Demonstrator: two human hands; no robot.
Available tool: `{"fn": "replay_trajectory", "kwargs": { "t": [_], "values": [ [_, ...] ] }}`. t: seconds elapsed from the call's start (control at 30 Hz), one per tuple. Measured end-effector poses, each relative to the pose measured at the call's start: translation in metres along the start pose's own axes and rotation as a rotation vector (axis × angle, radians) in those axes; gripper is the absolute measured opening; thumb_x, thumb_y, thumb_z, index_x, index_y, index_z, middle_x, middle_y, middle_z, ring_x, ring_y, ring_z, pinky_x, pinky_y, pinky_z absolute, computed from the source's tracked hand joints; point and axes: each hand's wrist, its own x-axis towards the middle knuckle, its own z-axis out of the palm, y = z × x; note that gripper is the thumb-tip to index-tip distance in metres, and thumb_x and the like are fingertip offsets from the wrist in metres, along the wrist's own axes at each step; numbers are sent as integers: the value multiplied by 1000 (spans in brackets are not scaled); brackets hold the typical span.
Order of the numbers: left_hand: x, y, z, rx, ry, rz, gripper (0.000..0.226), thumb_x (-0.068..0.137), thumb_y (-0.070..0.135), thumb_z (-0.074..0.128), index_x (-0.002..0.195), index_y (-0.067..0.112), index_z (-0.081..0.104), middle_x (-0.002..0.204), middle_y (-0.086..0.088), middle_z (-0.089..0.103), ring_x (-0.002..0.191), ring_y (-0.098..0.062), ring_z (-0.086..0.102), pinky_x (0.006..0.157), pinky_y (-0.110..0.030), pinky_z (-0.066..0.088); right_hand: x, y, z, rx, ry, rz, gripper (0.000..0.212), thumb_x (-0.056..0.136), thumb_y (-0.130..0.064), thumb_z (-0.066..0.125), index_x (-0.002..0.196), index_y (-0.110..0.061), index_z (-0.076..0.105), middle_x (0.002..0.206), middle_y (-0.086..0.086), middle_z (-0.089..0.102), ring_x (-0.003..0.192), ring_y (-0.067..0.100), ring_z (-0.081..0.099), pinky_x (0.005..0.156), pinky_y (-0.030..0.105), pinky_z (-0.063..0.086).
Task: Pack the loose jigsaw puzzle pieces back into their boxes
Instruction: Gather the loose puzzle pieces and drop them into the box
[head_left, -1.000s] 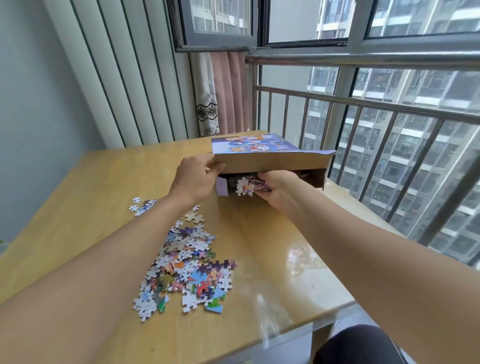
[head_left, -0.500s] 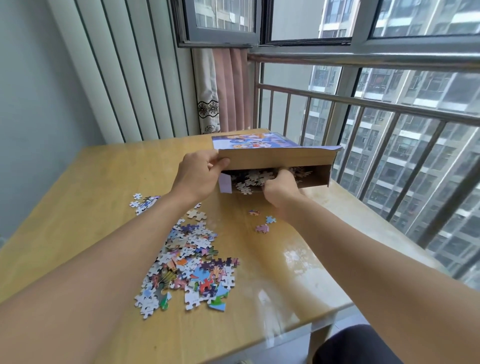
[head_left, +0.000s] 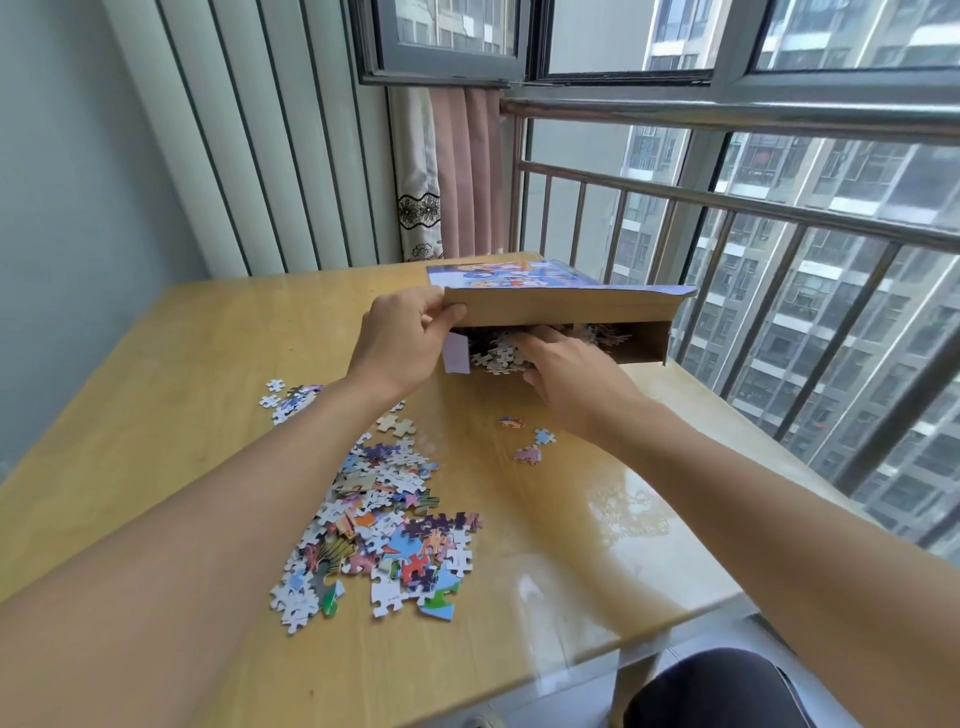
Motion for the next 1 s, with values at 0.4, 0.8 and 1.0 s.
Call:
{"fn": "replay_trajectory", "kwargs": {
  "t": [0.4, 0.8, 1.0],
  "values": [
    [-1, 5, 0, -2, 0, 13, 21, 98, 30, 60, 106, 16, 74, 95, 0, 74, 82, -20, 65, 74, -36, 53, -9, 1, 1, -5, -237, -69, 75, 96, -73, 24, 157, -30, 22, 165, 1, 23, 152, 24, 20, 121, 46, 24],
    [1, -8, 2, -1, 34, 21, 23, 98, 30, 60, 103, 12, 73, 94, -1, 73, 83, -22, 66, 73, -39, 54, 6, 18, 10, 0, -200, -116, 70, 96, -70, 33, 155, -31, 29, 155, 0, 43, 137, 26, 45, 104, 47, 46],
    [-4, -7, 6, 10, 8, 32, 23, 98, 30, 60, 98, 11, 73, 93, -1, 72, 82, -20, 66, 71, -40, 53, 16, 24, 19, -32, -318, -4, 75, 95, -73, 24, 158, -32, 22, 163, -1, 28, 144, 26, 36, 114, 45, 38]
  ]
}}
